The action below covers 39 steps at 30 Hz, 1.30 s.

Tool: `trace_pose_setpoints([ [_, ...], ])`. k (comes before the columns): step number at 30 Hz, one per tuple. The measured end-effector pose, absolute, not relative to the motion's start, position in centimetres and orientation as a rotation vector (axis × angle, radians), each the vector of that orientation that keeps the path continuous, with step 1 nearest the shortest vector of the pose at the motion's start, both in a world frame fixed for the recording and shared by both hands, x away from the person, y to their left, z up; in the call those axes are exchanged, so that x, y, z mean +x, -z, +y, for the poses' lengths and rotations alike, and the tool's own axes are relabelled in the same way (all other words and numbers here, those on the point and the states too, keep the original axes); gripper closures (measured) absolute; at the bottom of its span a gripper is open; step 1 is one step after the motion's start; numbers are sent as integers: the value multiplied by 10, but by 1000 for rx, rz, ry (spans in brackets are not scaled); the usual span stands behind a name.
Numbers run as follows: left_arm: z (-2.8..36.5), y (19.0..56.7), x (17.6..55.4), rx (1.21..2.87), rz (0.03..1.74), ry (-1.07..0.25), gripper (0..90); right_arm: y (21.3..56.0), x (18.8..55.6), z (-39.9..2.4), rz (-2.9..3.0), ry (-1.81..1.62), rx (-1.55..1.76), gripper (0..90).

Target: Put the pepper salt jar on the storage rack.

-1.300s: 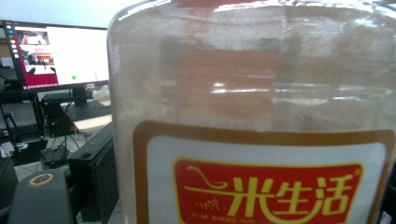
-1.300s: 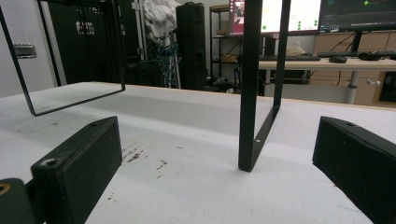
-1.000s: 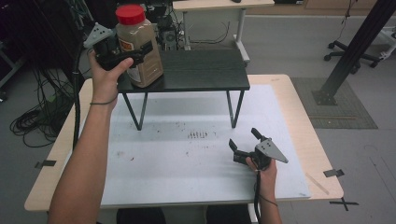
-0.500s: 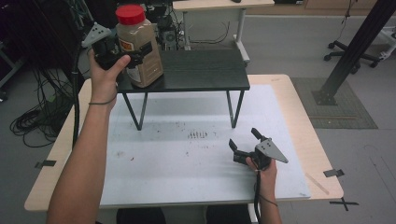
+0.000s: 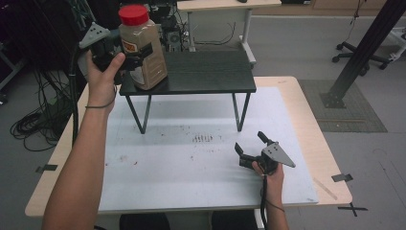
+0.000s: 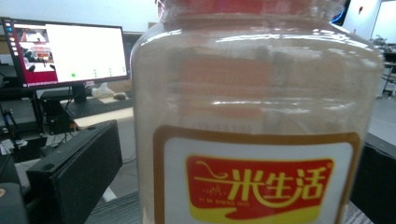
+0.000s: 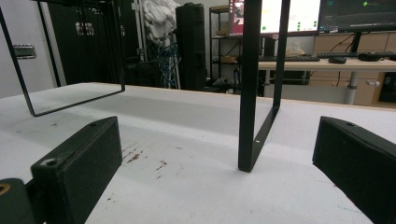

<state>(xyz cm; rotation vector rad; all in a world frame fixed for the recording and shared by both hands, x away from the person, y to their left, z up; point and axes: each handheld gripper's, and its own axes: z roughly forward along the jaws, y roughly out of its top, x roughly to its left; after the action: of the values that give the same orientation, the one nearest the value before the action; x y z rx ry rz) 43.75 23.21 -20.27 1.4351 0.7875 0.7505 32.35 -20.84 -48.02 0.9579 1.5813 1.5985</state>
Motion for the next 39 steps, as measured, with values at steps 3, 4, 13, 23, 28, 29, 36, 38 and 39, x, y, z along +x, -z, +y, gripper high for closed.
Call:
trace_pose_setpoints([
  [3,234,201,435,1433,786,-756,2,480,323,-208,1582,-1598,957,12],
  [4,234,200,434,1432,787,-759,2,480,323,-208,1581,-1598,958,11],
  [13,236,198,427,1446,790,-772,2,480,323,-208,1582,-1594,959,12],
  [23,246,198,413,1431,796,-791,2,480,324,-208,1582,-1594,963,12],
  [28,250,200,403,1417,798,-808,2,480,324,-208,1583,-1592,962,12],
  [29,250,200,401,1416,800,-809,2,480,324,-208,1584,-1591,962,12],
  [36,253,205,386,1414,803,-807,2,480,324,-208,1582,-1596,968,12],
  [38,255,208,382,1413,806,-798,2,480,324,-208,1581,-1597,967,12],
  [39,256,210,379,1413,808,-797,2,480,324,-208,1582,-1597,968,12],
])
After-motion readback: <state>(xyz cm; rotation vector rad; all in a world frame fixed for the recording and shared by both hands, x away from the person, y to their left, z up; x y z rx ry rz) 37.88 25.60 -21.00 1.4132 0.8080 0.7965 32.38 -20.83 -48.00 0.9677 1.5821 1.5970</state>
